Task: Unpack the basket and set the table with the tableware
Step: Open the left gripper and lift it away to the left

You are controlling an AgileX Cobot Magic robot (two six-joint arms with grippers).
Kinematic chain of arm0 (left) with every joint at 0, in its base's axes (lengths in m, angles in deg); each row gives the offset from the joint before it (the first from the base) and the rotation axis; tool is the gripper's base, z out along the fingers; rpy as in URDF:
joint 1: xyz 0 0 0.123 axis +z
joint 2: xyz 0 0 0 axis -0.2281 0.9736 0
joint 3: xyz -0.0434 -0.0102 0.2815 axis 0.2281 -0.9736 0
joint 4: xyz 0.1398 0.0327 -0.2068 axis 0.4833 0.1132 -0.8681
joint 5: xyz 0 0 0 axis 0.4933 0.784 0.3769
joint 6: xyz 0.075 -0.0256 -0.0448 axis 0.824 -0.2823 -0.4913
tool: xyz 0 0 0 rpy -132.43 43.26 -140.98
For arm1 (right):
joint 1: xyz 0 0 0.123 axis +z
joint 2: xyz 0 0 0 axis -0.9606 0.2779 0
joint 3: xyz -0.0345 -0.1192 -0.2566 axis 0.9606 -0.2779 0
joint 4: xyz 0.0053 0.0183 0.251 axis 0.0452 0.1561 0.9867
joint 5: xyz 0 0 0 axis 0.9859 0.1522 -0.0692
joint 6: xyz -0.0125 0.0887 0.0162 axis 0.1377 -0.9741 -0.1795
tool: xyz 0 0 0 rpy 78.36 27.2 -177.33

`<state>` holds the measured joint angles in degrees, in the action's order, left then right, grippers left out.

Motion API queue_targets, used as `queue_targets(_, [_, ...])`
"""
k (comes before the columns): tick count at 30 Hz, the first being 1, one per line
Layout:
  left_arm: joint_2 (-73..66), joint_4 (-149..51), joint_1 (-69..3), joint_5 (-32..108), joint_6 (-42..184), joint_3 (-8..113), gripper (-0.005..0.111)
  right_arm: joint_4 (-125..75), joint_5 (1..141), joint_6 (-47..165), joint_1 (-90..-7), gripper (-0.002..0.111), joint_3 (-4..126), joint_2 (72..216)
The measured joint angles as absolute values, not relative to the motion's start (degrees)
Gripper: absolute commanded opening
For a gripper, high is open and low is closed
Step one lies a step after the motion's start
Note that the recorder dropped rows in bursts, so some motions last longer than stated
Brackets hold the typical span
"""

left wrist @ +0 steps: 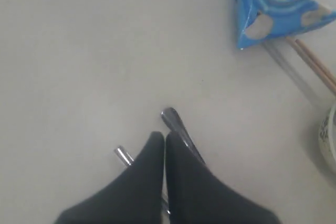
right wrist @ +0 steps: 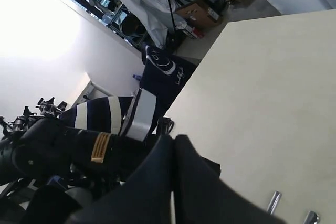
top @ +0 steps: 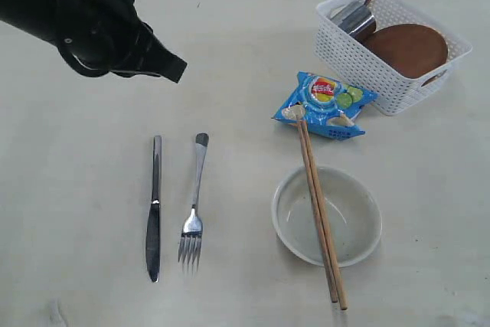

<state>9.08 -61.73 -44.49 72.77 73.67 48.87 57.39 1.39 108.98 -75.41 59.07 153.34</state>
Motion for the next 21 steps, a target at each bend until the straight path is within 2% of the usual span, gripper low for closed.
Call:
queue_targets(3, [9.63,-57.62,-47.21,75.24,69.82,48.87,0.017,57.39,1.39,109.13,-75.41,0.0,59.07,153.34])
queue_targets(7, [13.54,-56.38,-49.36,80.03,65.86,48.87,0.045,57.39,1.39,109.13,-75.41,0.0,59.07,153.34])
queue_targets(9, [16.07,-56.29,-49.61,81.01,62.89,48.87,0.052,57.39,1.39,109.13,-75.41,0.0,59.07,153.34])
queue_targets(21, [22.86,-66.34,-50.31,79.38,57.21,48.87,0.049,57.34,1.39,109.13,-75.41,0.0,59.07,153.34])
